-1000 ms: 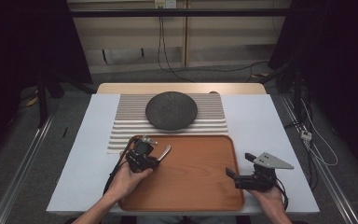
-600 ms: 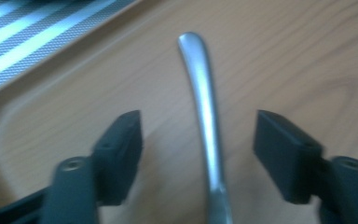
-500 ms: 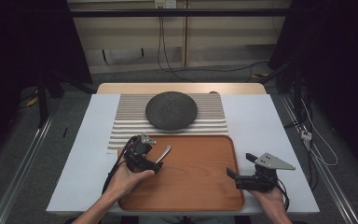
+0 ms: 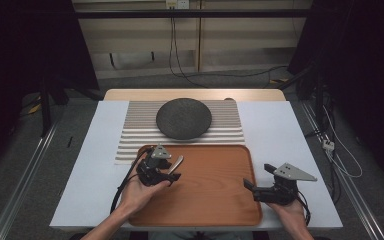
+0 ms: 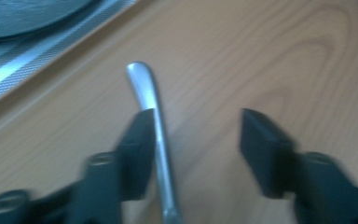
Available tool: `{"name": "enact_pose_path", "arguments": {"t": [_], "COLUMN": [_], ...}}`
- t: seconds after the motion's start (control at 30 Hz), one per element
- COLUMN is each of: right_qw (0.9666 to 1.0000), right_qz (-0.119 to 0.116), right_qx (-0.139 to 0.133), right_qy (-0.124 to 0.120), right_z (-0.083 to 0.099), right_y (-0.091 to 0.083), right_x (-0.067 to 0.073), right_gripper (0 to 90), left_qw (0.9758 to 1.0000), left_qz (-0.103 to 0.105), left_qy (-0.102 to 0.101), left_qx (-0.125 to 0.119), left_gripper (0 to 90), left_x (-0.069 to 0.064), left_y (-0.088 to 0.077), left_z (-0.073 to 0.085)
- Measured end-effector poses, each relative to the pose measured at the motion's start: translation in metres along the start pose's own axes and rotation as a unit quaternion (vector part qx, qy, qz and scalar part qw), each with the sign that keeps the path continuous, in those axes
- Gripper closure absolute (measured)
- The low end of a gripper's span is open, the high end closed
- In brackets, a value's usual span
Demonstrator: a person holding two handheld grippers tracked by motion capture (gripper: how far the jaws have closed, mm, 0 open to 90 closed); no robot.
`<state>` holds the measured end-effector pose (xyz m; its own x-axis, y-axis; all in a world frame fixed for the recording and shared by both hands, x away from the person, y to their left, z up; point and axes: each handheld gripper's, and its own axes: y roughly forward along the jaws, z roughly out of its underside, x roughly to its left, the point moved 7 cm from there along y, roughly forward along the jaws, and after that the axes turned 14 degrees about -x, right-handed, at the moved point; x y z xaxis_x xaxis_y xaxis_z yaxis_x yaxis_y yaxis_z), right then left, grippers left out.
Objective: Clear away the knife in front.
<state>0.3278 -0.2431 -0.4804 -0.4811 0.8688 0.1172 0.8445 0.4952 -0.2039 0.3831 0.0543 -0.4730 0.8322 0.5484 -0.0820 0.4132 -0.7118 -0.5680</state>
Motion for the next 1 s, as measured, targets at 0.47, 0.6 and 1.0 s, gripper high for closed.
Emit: {"name": "enact_pose_path", "arguments": {"t": [0.47,0.6,1.0], "right_qw": [1.0,1.0,1.0], "right_qz": [0.002,0.0,-0.007], "right_qx": [0.001,0.0,0.0], "right_qy": [-0.001,-0.002,-0.001], "right_z": [0.0,-0.001,-0.001], "right_y": [0.001,0.0,0.001], "right_x": [0.0,0.0,0.001], "right_gripper": [3.9,4.0,4.0], "left_qw": [0.9997,0.9996,0.9996], "left_qz": [-0.01,-0.005,-0.021], "left_qy": [0.003,0.006,-0.003], "left_qx": [0.023,0.025,0.021], "left_gripper": [90.0,90.0,90.0], "left_x": [0.0,0.003,0.009], "left_y": [0.012,0.015,0.015], "left_z": [0.009,0.011,0.015]}}
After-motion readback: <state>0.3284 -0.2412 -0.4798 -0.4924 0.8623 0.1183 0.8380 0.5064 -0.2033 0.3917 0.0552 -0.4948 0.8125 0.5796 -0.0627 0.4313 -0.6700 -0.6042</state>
